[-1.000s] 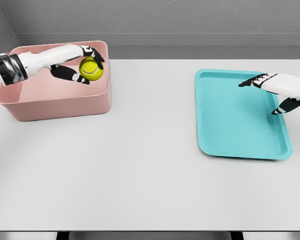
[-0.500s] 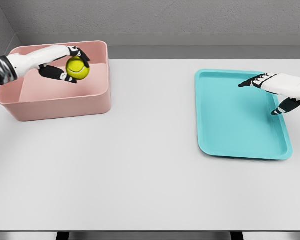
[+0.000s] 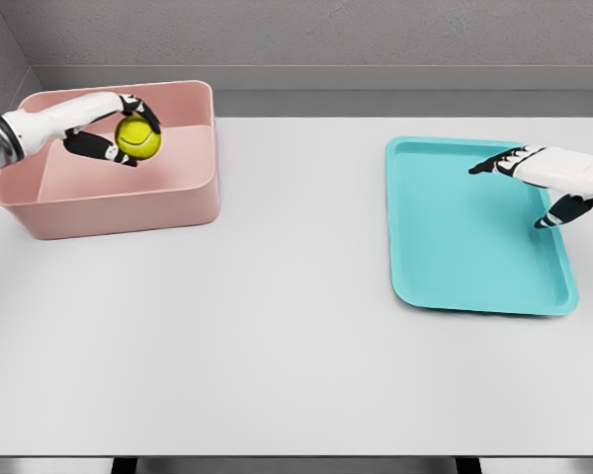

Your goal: Put the tennis from the blue tray into the pink basket with both arms

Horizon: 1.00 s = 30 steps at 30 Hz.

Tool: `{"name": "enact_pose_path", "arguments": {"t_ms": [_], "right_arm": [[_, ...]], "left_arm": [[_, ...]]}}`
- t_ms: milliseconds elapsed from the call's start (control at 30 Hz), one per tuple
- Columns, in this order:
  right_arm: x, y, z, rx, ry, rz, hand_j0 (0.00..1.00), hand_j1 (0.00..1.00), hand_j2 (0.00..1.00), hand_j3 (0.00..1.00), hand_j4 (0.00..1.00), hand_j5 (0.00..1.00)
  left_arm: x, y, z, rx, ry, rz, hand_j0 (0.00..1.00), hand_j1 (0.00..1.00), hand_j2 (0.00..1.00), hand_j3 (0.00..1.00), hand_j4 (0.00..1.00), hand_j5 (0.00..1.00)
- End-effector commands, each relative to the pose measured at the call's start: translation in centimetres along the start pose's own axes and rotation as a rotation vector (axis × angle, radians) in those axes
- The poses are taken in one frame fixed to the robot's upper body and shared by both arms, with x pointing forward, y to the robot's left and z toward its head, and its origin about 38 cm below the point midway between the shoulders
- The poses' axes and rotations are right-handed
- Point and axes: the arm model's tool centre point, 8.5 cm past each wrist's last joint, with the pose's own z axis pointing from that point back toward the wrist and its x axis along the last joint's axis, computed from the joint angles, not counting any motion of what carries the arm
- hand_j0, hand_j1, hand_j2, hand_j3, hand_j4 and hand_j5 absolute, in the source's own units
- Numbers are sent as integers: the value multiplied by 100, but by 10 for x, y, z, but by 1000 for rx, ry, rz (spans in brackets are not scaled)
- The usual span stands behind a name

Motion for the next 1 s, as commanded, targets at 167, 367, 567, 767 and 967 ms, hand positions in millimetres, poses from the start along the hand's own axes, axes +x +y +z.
{"name": "enact_pose_path", "arguments": {"t_ms": [167, 367, 567, 767, 967], "right_arm": [[0, 1, 0, 1, -1, -5, 100, 100, 100, 100, 100, 100], [0, 1, 0, 1, -1, -5, 100, 100, 100, 100, 100, 100], [0, 1, 0, 1, -1, -5, 100, 100, 100, 100, 100, 100], [0, 1, 0, 2, -1, -6, 100, 100, 100, 100, 100, 100], [1, 2, -1, 4, -3, -6, 100, 100, 100, 100, 100, 100]], "left_arm": [[1, 16, 4, 53, -4, 9, 100, 100, 100, 100, 100, 100], [1, 21, 8, 80, -8, 14, 100, 100, 100, 100, 100, 100], [-8, 14, 18, 59, 23, 6, 100, 100, 100, 100, 100, 100], [-23, 18, 45, 61, 77, -3, 100, 100, 100, 100, 100, 100], [-30, 17, 56, 57, 101, -5, 100, 100, 100, 100, 100, 100]]}}
